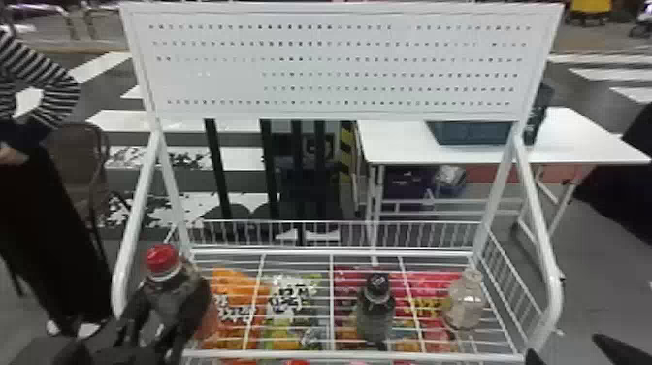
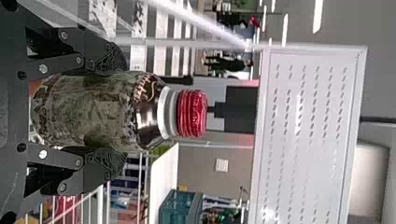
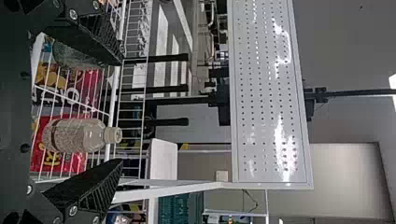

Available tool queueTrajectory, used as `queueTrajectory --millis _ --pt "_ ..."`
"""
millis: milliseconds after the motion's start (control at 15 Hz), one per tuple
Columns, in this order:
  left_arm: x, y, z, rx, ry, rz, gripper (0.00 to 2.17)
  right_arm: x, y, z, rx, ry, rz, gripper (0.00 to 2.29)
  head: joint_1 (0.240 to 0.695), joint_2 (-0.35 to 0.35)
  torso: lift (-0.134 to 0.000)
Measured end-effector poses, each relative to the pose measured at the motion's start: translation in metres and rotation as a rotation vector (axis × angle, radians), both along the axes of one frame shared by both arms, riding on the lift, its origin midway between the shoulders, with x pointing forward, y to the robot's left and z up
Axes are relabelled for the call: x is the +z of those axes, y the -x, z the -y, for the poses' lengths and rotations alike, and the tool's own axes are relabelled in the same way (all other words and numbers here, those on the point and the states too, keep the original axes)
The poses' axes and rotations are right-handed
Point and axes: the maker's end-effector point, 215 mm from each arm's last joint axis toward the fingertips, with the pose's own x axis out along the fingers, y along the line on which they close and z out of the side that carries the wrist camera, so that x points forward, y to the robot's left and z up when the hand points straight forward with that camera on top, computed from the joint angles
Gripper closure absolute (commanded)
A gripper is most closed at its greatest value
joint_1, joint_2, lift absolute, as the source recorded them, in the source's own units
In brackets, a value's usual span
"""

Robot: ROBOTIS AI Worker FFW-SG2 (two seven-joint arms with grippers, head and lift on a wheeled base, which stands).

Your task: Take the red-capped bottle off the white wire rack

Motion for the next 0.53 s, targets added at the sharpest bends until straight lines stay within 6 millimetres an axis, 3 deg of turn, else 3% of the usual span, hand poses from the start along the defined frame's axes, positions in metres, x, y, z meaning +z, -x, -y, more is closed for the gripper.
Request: queueTrajectory --millis 333,533 --pt "0.044 0.04 -0.12 0.138 0.018 0.031 1.69 -0.002 -0.005 -0.006 -0.056 0.006 -0.006 0.15 0.499 0.0 0.0" --pt "0.045 0.048 -0.151 0.173 0.013 0.014 1.69 -0.006 -0.006 -0.003 -0.093 0.013 -0.013 0.15 0.499 0.0 0.0"
